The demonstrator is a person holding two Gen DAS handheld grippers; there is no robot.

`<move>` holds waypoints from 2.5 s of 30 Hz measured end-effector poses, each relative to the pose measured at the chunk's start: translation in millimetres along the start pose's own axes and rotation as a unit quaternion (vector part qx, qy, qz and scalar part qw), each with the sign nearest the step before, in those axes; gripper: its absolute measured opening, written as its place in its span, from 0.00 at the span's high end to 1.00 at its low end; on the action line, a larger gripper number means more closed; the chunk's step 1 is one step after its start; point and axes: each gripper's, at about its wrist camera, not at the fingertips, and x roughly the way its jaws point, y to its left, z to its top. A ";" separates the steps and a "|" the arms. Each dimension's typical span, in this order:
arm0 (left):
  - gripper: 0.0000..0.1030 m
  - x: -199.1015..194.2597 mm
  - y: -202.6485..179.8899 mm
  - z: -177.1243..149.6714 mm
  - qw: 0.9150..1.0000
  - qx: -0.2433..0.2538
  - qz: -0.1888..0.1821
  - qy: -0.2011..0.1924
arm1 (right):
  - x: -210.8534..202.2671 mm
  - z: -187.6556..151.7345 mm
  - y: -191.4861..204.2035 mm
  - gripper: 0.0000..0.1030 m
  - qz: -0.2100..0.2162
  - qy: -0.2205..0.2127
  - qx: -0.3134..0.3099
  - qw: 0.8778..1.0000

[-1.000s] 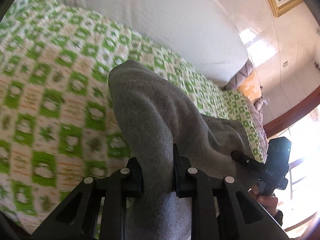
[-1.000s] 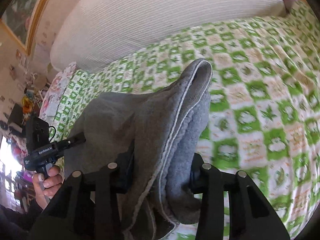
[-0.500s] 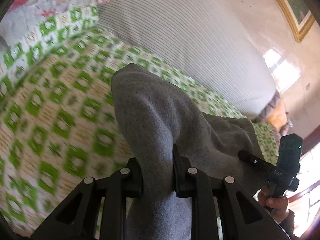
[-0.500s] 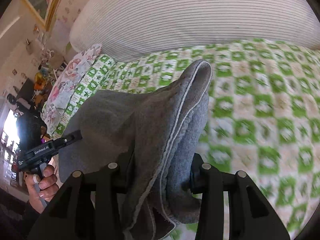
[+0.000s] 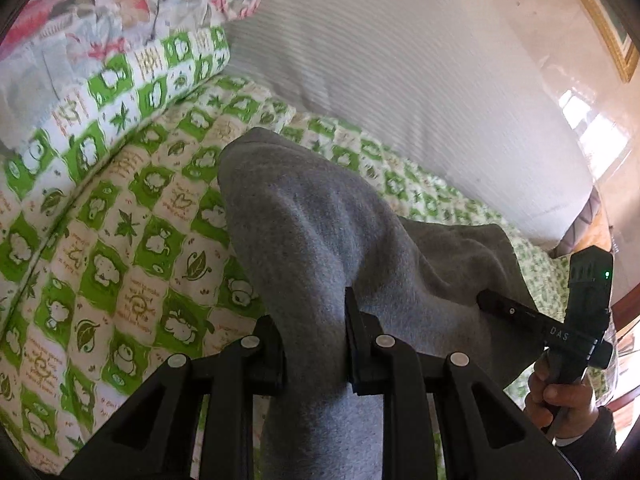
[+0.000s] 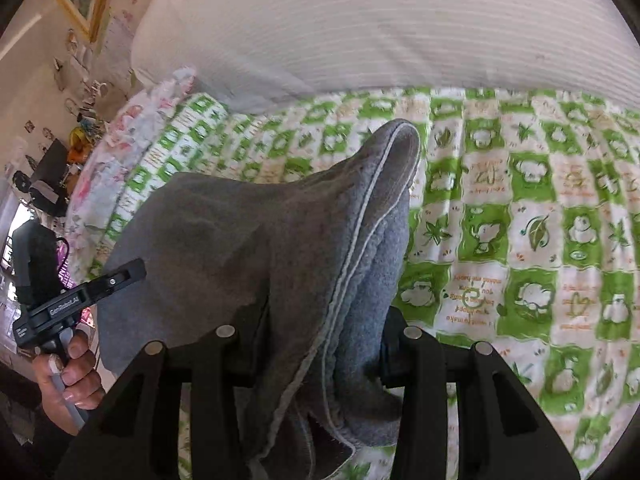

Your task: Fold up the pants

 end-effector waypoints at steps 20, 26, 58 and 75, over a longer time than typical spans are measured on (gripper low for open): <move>0.43 -21.3 22.2 -29.8 0.998 -0.039 0.057 0.012 | -29.7 -9.7 -28.9 0.31 0.008 0.014 0.061 0.998; 0.40 -40.5 5.1 -41.8 0.997 -0.008 0.079 0.007 | -53.6 -13.8 -3.2 0.31 0.000 -0.011 0.007 1.000; 0.24 -110.2 -36.1 -68.6 0.974 0.092 0.197 -0.068 | -50.5 -29.3 89.4 0.22 -0.037 0.041 -0.211 0.976; 0.23 -117.3 -41.2 -70.8 0.978 0.085 0.177 -0.073 | -32.1 -38.0 109.3 0.22 -0.040 0.069 -0.264 0.961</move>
